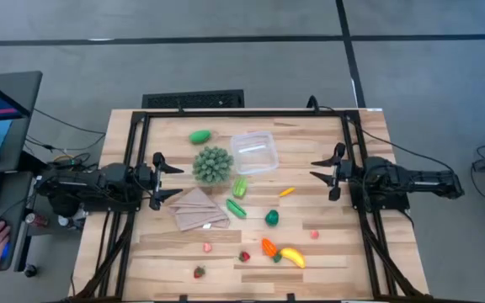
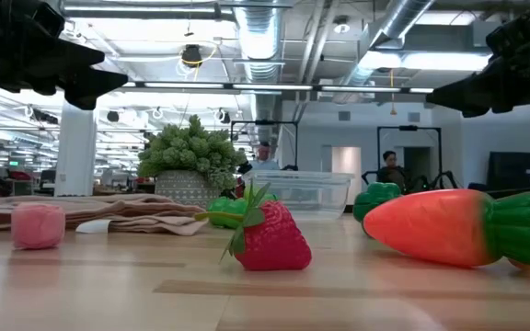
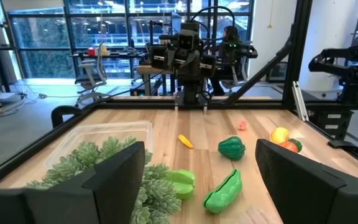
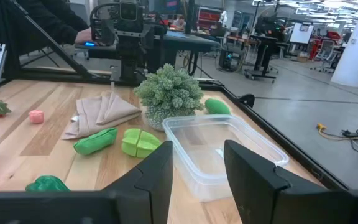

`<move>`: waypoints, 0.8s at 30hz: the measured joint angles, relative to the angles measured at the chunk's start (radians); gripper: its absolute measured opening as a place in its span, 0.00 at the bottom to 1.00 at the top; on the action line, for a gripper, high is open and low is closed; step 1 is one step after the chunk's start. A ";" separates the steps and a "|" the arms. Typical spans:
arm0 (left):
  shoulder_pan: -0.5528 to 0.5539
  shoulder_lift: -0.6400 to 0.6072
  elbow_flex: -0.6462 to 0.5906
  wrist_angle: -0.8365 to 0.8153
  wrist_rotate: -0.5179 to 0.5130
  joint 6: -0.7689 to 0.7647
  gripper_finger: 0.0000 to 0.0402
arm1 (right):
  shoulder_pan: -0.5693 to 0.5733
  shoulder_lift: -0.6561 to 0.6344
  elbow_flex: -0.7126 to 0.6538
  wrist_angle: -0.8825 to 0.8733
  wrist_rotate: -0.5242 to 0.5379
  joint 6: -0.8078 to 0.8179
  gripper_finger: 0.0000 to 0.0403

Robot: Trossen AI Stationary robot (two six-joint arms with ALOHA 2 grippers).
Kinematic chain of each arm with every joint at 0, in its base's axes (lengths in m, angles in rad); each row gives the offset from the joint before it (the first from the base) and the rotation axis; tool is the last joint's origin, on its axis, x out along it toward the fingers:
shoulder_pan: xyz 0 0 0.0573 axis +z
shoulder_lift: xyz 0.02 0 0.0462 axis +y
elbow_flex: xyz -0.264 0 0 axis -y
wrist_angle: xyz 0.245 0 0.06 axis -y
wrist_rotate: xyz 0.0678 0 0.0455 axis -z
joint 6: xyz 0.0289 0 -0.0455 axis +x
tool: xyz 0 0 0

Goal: Pick and placing Produce into tupperware

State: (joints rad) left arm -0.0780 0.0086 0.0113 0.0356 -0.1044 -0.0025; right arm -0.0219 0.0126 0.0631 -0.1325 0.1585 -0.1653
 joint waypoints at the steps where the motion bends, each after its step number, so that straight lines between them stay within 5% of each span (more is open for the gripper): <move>1: 0.000 0.000 0.000 0.000 0.000 0.002 0.74 | 0.000 0.000 0.000 0.000 0.000 0.000 0.34; 24: 0.000 0.000 0.000 0.000 0.000 -0.002 0.74 | 0.000 0.000 0.000 0.000 0.000 0.000 0.34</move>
State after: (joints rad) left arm -0.0780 0.0084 0.0115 0.0355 -0.1045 -0.0044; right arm -0.0220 0.0128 0.0631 -0.1323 0.1585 -0.1652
